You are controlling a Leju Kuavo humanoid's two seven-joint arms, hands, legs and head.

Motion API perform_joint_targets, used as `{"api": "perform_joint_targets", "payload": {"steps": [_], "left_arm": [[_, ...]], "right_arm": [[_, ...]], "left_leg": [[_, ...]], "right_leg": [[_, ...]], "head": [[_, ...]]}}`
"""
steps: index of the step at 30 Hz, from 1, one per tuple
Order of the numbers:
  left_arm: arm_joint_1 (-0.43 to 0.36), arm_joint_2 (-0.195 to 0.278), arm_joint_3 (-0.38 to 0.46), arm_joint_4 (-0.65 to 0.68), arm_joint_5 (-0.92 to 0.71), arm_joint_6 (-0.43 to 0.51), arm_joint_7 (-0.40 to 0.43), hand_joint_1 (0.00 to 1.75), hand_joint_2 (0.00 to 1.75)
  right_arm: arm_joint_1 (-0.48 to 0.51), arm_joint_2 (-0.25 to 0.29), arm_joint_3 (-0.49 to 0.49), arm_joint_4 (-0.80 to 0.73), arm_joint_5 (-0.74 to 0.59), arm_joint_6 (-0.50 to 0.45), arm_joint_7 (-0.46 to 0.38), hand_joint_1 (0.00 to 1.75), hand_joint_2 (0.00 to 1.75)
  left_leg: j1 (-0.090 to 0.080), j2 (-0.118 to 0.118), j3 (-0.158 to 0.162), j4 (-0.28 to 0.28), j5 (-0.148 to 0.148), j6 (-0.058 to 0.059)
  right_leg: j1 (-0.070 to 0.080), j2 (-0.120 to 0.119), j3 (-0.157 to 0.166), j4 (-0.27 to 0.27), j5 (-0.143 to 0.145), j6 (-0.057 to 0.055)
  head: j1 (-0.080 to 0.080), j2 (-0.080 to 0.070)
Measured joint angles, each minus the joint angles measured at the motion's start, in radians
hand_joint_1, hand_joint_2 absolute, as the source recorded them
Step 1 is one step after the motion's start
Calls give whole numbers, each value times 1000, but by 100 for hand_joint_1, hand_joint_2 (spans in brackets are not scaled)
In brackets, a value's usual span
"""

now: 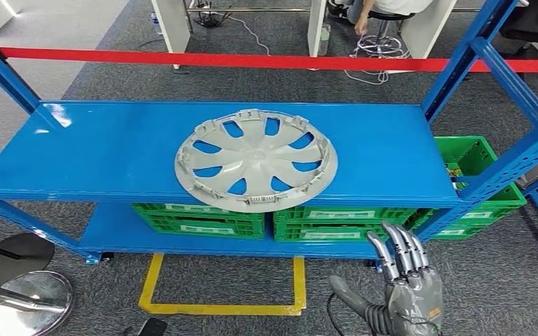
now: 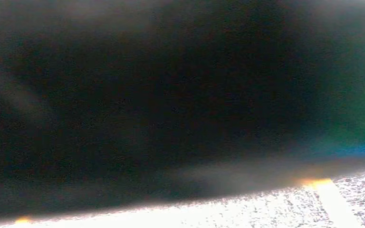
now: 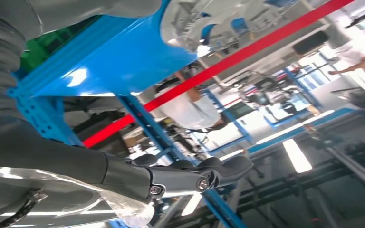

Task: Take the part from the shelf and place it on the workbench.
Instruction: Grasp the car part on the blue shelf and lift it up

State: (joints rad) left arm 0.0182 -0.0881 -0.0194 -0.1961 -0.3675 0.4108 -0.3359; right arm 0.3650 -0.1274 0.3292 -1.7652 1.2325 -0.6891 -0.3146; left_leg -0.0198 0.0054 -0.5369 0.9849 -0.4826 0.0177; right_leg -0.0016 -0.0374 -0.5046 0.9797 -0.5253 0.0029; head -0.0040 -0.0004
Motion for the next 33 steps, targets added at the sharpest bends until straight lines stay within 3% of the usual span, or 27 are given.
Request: {"api": "perform_joint_targets", "payload": {"steps": [5,12,16,33], "left_arm": [[-1,-1,0,0,16,-4,-27,0,0],[-8,-1,1,0,25,-25,-46,0,0],[-10,-1,0,0,25,-36,-48,0,0],[-11,4,-1,0,24,-55,-49,0,0]], "right_arm": [[-10,30,-25,19,71,0,-21,0,175],[-83,29,24,72,176,0,160,0,175],[-143,11,67,137,183,0,262,0,175],[-271,-69,149,312,174,0,394,0,175]], "left_leg": [[0,0,0,0,0,0],[0,0,0,0,0,0],[0,0,0,0,0,0],[0,0,0,0,0,0]], "right_leg": [[0,0,0,0,0,0],[0,0,1,0,0,0],[0,0,1,0,0,0],[0,0,1,0,0,0]], "head": [[0,0],[0,0],[0,0],[0,0]]}}
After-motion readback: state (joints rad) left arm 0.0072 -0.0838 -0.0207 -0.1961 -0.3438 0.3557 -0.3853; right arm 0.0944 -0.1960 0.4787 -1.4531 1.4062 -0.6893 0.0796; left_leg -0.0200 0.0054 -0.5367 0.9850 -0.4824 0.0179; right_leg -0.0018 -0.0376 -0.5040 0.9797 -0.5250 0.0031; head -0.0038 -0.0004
